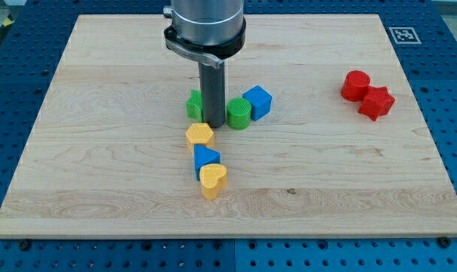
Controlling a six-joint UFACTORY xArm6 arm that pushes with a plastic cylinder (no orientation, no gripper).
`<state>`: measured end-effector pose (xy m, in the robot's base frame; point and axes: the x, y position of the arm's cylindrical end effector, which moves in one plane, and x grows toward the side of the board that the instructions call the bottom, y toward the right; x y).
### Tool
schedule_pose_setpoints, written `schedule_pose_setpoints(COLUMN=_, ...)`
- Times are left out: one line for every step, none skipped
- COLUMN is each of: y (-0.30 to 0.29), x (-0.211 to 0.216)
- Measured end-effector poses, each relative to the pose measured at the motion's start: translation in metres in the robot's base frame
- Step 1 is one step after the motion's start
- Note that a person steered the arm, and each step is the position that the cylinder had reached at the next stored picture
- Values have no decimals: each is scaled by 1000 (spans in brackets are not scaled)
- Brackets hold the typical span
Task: Move the green circle and the green star up and left a bit
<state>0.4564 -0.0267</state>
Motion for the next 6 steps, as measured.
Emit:
schedule_pose_setpoints(y=1, x=21)
schedule_pose_setpoints(y=20, x=40)
schedule_pose_setpoints(y=69, x=39)
schedule_pose_setpoints(y=84, x=17)
schedule_pose_setpoints(y=53, x=0)
schedule_pose_setpoints(y=7, x=-13)
